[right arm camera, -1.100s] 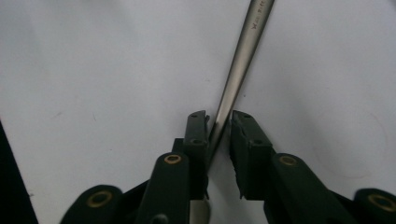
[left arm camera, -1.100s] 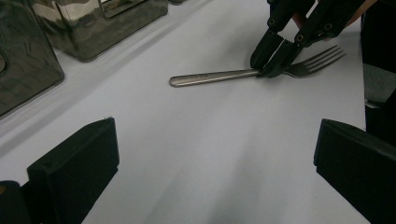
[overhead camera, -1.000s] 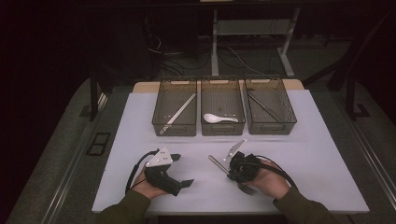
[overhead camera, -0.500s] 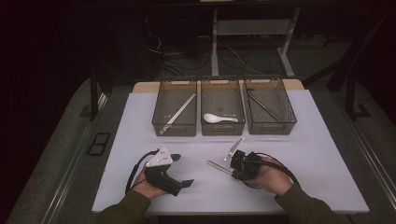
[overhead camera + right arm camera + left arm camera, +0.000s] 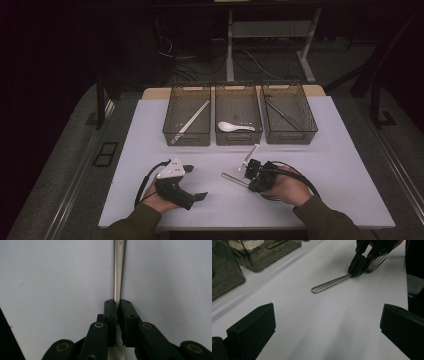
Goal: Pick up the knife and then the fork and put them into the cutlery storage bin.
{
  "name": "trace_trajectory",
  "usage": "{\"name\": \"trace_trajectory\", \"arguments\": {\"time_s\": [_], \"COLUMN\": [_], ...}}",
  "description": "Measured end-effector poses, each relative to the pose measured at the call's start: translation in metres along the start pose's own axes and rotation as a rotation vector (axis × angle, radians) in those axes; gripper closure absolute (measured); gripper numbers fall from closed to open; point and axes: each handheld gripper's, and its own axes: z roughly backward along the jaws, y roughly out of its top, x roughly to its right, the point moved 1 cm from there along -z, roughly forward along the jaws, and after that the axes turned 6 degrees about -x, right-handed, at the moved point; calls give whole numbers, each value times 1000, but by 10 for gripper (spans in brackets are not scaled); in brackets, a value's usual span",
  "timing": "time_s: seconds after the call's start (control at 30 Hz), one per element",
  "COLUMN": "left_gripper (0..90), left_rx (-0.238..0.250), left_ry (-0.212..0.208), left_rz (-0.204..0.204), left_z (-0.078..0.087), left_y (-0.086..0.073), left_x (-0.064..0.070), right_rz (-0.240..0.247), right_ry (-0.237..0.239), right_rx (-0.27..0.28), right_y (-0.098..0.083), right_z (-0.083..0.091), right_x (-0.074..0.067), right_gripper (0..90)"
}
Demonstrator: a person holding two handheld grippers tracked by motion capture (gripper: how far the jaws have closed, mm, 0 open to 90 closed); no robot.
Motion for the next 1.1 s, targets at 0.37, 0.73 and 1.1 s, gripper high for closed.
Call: {"name": "trace_trajectory", "arguments": {"time_s": [0.37, 0.73, 1.1], "left_gripper": [0, 0, 0], "left_rx": [2, -2, 9], "left_ry": [0, -7, -20], "left_rz": [-1, -5, -9], "left_z": [0, -1, -1], "left_y": [0, 0, 0], "left_x": [0, 1, 0], "right_rz": [5, -60, -111], "right_ry": [3, 37, 60], "right_rx": [71, 183, 268], "right_y": [-7, -19, -26], "right_z": [4, 18, 32], "right_x": [9, 26, 35], "right_gripper": [839, 839, 839]}}
